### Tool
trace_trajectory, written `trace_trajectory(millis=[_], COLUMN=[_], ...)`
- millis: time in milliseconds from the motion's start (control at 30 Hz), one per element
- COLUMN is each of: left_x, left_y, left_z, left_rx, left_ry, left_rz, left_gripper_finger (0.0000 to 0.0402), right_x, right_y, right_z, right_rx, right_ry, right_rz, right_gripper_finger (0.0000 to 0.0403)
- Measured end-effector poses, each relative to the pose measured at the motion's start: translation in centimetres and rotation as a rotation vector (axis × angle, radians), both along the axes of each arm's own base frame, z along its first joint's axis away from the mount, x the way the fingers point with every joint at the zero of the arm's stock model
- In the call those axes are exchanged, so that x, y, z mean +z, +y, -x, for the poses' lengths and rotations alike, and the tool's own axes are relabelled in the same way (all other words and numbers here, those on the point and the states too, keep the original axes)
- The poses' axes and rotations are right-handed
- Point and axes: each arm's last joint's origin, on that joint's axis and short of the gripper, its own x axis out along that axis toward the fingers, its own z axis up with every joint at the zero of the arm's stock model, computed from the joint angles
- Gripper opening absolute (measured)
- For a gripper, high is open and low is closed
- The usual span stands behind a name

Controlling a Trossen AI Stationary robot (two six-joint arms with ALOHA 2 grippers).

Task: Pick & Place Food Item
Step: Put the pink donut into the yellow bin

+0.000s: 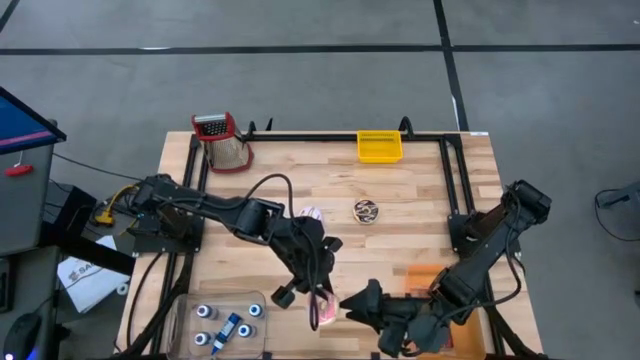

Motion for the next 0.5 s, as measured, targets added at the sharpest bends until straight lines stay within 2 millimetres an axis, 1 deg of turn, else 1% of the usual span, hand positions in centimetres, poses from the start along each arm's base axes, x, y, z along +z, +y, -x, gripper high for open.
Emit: trace_trajectory(millis=[267,500], left_x=[0.08,-0.05], left_y=[0.02,-0.14], left_z=[-0.08,-0.52], left_rx=[0.006,-0.001], left_ry=[-0.012,-0.033], left_rz=[0.000,0.012], left_gripper_finger=[0.0053,0.0053], right_x=[0.60,0.70], right_y=[0.69,0.59], right_z=[0.60,0.43], right_rx=[0.002,0.009], right_ry=[-0.051,-0.058], right_rz=[0.009,0.025], right_gripper_finger=[0.0240,0.0240])
